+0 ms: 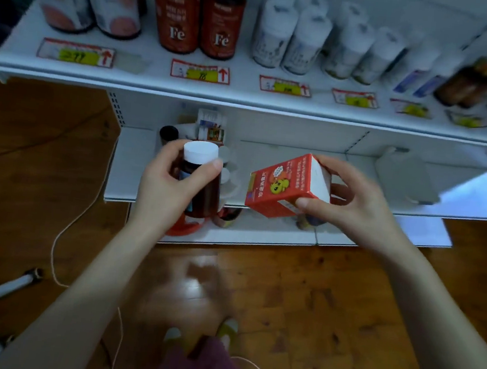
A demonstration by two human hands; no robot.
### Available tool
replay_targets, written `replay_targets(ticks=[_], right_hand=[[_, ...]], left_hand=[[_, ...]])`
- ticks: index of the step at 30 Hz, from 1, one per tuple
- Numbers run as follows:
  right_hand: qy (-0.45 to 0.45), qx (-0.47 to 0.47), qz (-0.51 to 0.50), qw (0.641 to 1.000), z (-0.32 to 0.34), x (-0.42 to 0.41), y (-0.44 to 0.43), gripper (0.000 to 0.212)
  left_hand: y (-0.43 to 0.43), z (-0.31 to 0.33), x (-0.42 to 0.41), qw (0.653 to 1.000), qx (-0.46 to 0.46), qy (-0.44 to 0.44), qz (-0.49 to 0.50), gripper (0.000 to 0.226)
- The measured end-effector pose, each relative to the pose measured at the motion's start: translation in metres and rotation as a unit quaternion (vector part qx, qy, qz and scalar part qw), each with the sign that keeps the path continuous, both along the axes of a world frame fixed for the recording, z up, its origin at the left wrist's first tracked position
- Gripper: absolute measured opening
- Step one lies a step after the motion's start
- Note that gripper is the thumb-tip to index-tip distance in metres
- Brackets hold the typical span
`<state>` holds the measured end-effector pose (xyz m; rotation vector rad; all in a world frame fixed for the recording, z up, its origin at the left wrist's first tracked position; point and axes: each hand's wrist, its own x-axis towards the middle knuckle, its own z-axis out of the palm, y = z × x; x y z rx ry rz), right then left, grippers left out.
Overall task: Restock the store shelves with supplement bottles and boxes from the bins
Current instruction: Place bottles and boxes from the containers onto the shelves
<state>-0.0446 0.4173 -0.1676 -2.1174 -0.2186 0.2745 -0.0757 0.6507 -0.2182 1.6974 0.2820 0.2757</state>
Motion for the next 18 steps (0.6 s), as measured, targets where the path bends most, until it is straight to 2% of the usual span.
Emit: replay_targets(ticks=[5,18], right_hand=[[0.027,0.065,-0.007,0.997,0.048,0.004,-0.038,0.066],[-0.045,0.141,0.011,0.989,0.113,0.050,-0.161,0.059]], left_hand=[[-0.034,0.040,0.016,0.998,-0.045,-0.022,-0.046,0.021],[-0.169,0.109,0.084,0.989,-0.064,-0.103,-0.087,0.019]])
